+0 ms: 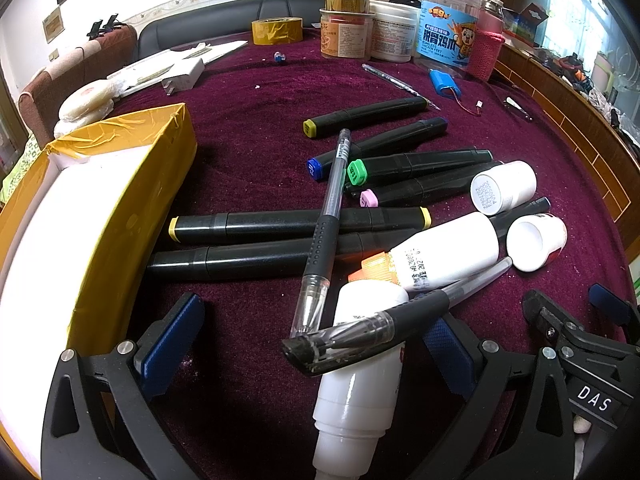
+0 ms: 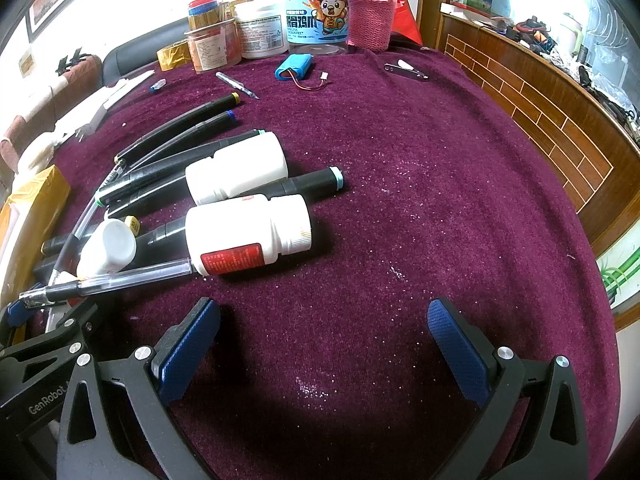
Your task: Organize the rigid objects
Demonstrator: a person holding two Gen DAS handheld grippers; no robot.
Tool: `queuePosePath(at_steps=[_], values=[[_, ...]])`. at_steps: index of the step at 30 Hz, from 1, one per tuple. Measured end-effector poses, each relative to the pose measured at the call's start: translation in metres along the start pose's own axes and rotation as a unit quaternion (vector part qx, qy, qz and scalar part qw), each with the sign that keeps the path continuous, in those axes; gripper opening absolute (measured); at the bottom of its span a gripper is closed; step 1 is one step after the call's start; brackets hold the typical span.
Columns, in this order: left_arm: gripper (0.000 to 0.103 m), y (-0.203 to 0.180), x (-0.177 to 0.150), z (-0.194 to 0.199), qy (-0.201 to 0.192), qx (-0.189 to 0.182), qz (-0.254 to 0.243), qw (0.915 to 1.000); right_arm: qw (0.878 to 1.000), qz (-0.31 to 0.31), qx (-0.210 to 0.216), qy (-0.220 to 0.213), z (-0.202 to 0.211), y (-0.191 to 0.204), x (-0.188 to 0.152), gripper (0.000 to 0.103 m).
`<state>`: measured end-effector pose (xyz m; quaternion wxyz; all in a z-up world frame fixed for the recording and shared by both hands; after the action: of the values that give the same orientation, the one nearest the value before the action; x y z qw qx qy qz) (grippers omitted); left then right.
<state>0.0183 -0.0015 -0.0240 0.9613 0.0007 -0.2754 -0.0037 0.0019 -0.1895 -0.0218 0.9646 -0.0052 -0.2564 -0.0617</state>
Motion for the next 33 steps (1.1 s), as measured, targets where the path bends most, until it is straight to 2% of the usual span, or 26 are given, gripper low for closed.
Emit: queuePosePath(at_steps=[24, 26, 28, 29, 32, 33], values=[[0.103, -0.002, 0.001, 0.000, 0.000, 0.007, 0.006, 1.0000, 1.000, 0.000, 0.000, 0.000, -0.001, 0.001, 0.000, 0.102], [0.103, -0.001, 0.002, 0.001, 0.024, -0.001, -0.006, 0.9997, 1.000, -0.001, 0.001, 0.000, -0.001, 0.001, 0.000, 0.102], [0.103, -0.001, 0.000, 0.003, 0.061, -0.027, -0.043, 0.9968, 1.000, 0.000, 0.000, 0.000, -0.001, 0.003, -0.001, 0.102], [0.103, 0.000, -0.001, 0.004, 0.066, -0.037, -0.054, 0.9957, 1.000, 0.000, 0.000, 0.000, -0.002, 0.003, -0.001, 0.102], [0.103, -0.001, -0.010, 0.008, 0.029, -0.036, -0.057, 0.9973, 1.000, 0.001, -0.001, 0.000, -0.002, 0.004, -0.001, 0.102], [0.103, -0.002, -0.010, 0.008, 0.029, -0.032, -0.054, 0.9976, 1.000, 0.000, 0.000, 0.000, -0.002, 0.004, -0.001, 0.102]])
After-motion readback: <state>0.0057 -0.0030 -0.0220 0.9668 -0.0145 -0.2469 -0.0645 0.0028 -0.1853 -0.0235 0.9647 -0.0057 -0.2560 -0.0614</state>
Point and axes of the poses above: each gripper's, at about its wrist camera, not at the fingertips, and z roughly against the way its jaws point, y to its left, x to its top, the point moved 3 cm from there along -z, roughly the way its jaws point, and after that the axes turned 4 degrees about y, right-handed, at the moved point
